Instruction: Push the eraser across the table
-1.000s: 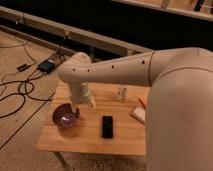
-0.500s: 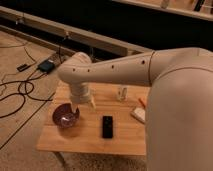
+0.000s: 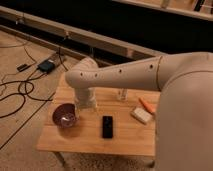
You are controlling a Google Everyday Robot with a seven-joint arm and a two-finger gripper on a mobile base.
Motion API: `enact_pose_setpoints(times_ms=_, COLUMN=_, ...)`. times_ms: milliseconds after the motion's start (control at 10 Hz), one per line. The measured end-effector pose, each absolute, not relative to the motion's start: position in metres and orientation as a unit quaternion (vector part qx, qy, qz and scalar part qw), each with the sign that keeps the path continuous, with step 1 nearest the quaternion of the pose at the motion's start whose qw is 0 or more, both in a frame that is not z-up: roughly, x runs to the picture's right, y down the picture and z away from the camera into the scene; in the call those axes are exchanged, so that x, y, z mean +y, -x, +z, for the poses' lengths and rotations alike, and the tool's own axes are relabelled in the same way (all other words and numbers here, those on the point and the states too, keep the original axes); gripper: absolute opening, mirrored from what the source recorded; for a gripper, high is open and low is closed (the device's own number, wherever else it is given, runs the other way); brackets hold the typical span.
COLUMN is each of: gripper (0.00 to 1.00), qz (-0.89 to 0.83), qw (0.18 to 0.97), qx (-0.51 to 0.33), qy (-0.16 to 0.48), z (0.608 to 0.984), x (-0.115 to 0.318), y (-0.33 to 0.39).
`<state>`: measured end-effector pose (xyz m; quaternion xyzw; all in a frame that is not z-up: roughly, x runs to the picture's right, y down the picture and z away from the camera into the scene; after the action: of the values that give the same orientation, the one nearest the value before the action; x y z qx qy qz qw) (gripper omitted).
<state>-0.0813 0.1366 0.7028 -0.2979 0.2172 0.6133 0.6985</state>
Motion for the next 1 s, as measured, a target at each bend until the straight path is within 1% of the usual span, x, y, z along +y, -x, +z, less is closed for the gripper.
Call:
enact_pose_setpoints(times_ms=200, gripper=0.65, qz=0.613, qw=0.697, qx=0.222, qy=0.299, z=0.697, x=0.158, y=0.061)
enact_pose_setpoints(times_ms=300, gripper=0.65, qz=0.616, qw=0.693, qx=0.23, qy=0.295, z=0.694, x=0.177, y=0.047)
enact_pose_setpoints(times_ms=600, gripper=0.65, qz=0.608, qw=0.698, qx=0.239, qy=0.294, z=0.692, x=0.223, y=0.042)
enact_pose_setpoints(times_ms=1000, gripper=0.65, qz=0.602, qw=0.689, qx=0.259, qy=0.309, z=0.7, x=0.268, y=0.037)
